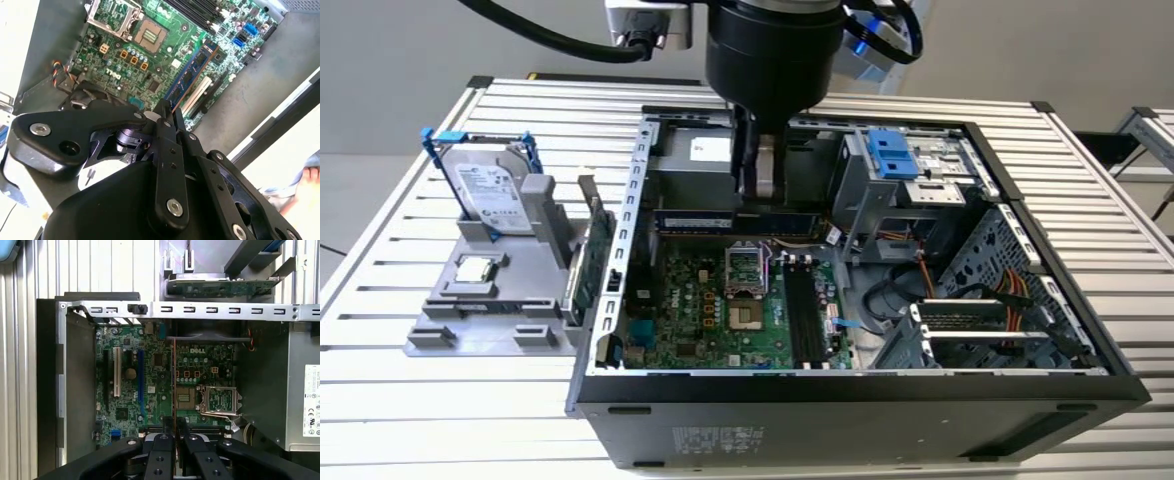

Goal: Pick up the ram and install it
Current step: 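Pick up the ram and move it above insertion slot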

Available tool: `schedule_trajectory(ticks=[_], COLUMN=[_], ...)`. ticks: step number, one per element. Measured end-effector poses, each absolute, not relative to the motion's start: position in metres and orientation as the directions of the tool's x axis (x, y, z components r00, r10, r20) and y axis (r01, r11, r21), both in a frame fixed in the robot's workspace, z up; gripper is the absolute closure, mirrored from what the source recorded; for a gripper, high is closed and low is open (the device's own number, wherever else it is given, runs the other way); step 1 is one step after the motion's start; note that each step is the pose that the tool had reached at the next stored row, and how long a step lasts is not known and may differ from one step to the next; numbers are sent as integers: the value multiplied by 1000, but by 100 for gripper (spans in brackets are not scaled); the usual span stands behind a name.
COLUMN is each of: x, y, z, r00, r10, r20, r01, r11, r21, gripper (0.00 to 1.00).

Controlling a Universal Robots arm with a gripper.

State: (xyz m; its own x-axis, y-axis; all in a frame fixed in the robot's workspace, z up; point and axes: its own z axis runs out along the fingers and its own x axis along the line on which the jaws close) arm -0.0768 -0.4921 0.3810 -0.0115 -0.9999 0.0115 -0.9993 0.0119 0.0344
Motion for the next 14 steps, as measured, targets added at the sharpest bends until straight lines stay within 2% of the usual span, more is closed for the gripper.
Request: schedule_trajectory(ticks=[14], x=[-64], y=[-492], z=[381], r00=[-11], r10=[-1000], r20=[12], r01=[-999], r11=[12], r21=[34], gripper=[100])
